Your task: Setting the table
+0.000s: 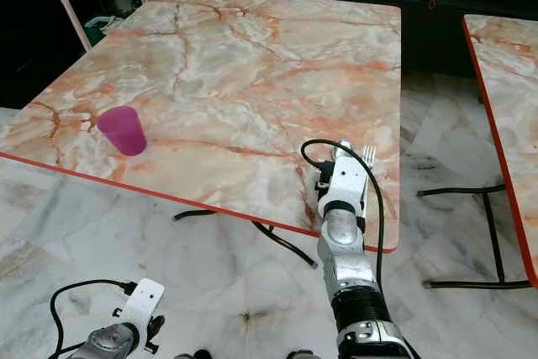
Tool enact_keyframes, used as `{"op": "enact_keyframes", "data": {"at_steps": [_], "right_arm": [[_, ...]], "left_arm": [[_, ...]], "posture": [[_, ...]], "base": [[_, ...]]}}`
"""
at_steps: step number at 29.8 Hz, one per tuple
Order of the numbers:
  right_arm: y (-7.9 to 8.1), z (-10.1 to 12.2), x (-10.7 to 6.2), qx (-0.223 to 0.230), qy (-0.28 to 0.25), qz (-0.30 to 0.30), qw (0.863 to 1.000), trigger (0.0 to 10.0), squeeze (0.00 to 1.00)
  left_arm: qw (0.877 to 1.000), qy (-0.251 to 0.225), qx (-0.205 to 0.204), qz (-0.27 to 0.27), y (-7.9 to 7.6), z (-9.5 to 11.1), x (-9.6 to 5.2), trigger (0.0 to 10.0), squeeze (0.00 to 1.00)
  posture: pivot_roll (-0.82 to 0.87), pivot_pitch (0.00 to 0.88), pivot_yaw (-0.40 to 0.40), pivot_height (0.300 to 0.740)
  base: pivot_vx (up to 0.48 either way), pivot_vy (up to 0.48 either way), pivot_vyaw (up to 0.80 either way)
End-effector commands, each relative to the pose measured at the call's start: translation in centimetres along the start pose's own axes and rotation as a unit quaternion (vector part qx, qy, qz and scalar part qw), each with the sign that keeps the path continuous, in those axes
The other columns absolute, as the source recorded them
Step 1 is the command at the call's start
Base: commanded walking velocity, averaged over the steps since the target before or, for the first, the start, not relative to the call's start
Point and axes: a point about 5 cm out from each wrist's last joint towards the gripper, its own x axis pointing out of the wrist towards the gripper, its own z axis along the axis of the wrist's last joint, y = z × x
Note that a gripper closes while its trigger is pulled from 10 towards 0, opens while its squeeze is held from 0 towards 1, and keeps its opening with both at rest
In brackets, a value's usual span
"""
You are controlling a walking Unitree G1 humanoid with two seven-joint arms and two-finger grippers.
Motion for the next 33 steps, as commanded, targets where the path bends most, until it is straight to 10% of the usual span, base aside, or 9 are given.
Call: {"op": "enact_keyframes", "data": {"at_steps": [1,11,12,14,15,33], "right_arm": [[0.1,-0.3,0.1,0.013,0.019,-0.005,1.000,10.0,0.00],[0.0,-1.4,0.0,0.019,0.055,-0.007,0.998,10.0,0.00],[0.0,-1.4,0.0,0.019,0.056,-0.006,0.998,6.7,0.00],[0.0,-1.5,0.0,0.019,0.058,-0.005,0.998,6.7,0.00],[0.1,-1.5,0.0,0.020,0.058,-0.003,0.998,0.0,0.00],[0.5,-1.2,0.2,0.026,0.058,0.013,0.998,0.0,0.00]], "left_arm": [[1.000,0.020,-0.006,-0.002,0.0,-1.1,-0.2,10.0,0.00],[1.000,0.023,-0.004,-0.006,-0.1,-1.2,-0.2,10.0,0.00],[1.000,0.024,-0.005,-0.008,-0.1,-1.2,-0.2,10.0,0.00],[1.000,0.026,-0.005,-0.009,-0.1,-1.3,-0.2,10.0,0.00],[1.000,0.026,-0.005,-0.010,-0.1,-1.3,-0.2,10.0,0.00],[0.999,0.035,-0.008,-0.021,-0.5,-1.5,-0.2,10.0,0.00]], "posture": [[-0.05,0.144,0.024,0.740],[-0.05,0.147,0.026,0.740],[-0.05,0.147,0.026,0.740],[-0.05,0.146,0.026,0.740],[-0.05,0.147,0.026,0.740],[-0.04,0.139,0.019,0.740]], "base": [[0.000,0.000,0.00],[0.000,0.000,0.00],[0.000,0.000,0.00],[0.000,0.000,0.00],[0.000,0.000,0.00],[0.000,0.000,0.00]]}}
